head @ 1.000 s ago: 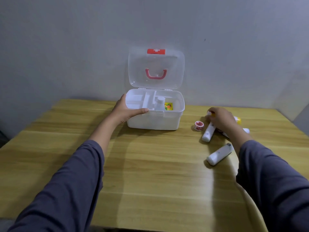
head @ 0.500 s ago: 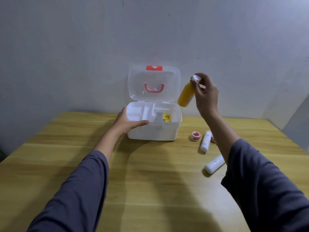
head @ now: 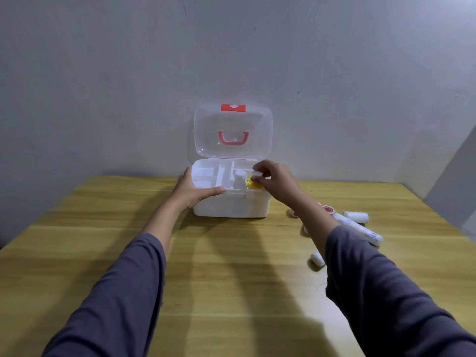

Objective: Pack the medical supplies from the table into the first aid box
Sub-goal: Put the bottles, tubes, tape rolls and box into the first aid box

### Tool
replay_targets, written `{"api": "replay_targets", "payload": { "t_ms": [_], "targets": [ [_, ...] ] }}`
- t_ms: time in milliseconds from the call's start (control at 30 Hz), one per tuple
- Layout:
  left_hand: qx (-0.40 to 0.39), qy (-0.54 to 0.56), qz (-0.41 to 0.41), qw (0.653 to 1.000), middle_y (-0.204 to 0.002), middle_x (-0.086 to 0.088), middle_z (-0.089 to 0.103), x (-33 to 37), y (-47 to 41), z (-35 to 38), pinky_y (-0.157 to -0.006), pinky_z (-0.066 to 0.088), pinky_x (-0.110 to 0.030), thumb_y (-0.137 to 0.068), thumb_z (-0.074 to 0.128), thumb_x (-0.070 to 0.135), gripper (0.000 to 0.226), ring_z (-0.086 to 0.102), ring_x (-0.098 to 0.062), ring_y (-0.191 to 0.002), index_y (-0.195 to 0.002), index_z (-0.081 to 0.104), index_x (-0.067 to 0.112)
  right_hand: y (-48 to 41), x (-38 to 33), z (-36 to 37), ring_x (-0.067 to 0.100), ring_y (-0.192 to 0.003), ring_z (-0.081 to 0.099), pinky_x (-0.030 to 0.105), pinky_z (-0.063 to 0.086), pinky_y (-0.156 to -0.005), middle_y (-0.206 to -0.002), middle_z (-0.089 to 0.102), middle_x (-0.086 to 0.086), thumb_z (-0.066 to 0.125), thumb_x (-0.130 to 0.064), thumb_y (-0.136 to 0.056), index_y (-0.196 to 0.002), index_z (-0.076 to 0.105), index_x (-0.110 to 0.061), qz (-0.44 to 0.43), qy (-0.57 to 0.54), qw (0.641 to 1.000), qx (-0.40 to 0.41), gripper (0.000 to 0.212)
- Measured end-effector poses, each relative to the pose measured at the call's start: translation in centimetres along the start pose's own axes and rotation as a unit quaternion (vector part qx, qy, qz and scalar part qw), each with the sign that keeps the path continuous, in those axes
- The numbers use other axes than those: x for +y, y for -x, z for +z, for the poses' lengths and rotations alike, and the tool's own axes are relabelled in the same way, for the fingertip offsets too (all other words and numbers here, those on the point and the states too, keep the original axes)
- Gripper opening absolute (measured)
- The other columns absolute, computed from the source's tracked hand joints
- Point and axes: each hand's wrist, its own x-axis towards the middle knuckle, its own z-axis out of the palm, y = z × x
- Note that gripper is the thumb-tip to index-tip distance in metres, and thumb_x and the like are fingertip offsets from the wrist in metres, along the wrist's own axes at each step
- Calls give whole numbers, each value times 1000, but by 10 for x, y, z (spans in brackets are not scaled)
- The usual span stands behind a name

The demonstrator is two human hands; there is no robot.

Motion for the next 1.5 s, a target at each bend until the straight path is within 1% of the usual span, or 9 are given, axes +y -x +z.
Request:
{"api": "replay_targets", "payload": {
  "t_ms": [200, 367, 467, 633, 800, 1033, 1200, 1367, 1500],
  "targets": [
    [2, 1, 5, 1000, -147, 1, 54, 3, 2, 1, -114, 46, -48, -17, 83, 86, 149, 52, -22, -136, -148, 43, 27, -1, -4, -4, 23, -96, 59, 31, 47, -83, -103, 66, 12, 63, -15, -83, -107, 64, -7, 1, 27, 999, -30, 26],
    [1, 3, 7, 1000, -147, 0, 55, 7, 4, 2, -115, 46, -48, -30, 90, 74, 136, 53, -22, -137, -148, 43, 24, 5, -3, -1, 21, -95, 60, 32, 49, -83, -105, 66, 9, 60, -17, -85, -108, 63, -7, -5, 28, 999, -19, 25],
    [-1, 1, 2, 1000, -148, 1, 53, 6, 4, 0, -115, 46, -49, -22, 87, 85, 146, 52, -22, -137, -149, 42, 28, 9, -1, -4, 14, -90, 57, 24, 43, -80, -105, 65, 7, 58, -17, -87, -112, 62, -8, -8, 23, 1000, -15, 27],
    [-5, -4, 2, 1000, -147, 2, 54, 4, 1, -1, -115, 46, -50, -20, 85, 86, 145, 51, -22, -138, -147, 44, 29, 19, 11, -23, 19, -103, 62, 30, 47, -95, -111, 68, 10, 59, -17, -87, -111, 62, -6, 8, 11, 1000, 17, 27],
    [-4, -10, 6, 1000, -148, 0, 54, 5, 1, -1, -114, 46, -51, -17, 84, 87, 150, 51, -24, -138, -147, 44, 26, 52, 55, -54, 26, -107, 60, 24, 39, -86, -111, 66, 14, 57, -15, -88, -110, 61, -2, 81, 61, 992, 75, 26],
    [-2, -12, -4, 1000, -149, -1, 54, 6, 0, -2, -115, 46, -50, -22, 87, 83, 146, 52, -25, -137, -149, 43, 25, 113, 115, -77, 34, -116, 47, 38, 37, -95, -122, 55, 20, 51, -29, -91, -117, 54, -3, 203, 182, 961, 46, 37],
    [-5, -15, -3, 1000, -150, 0, 53, 5, 0, -3, -115, 45, -51, -16, 83, 87, 153, 51, -26, -138, -150, 42, 25, 134, 122, -78, 32, -110, 52, 39, 41, -86, -116, 59, 14, 44, -42, -91, -112, 54, -12, 184, 229, 956, 2, 38],
    [-2, -21, -4, 1000, -152, -2, 51, 11, 5, -1, -116, 43, -49, -23, 86, 78, 148, 50, -26, -140, -151, 40, 22, 146, 105, -73, 24, -102, 54, 34, 39, -83, -109, 62, 6, 37, -56, -87, -114, 57, -17, 95, 191, 976, -40, 52],
    [-5, -26, -9, 1000, -154, -3, 48, 10, 5, -2, -117, 42, -51, -26, 85, 79, 147, 47, -27, -142, -153, 37, 23, 155, 90, -60, 16, -105, 47, 27, 32, -93, -115, 58, -3, 36, -65, -77, -118, 52, -25, 9, 219, 970, -103, 59]
  ]
}}
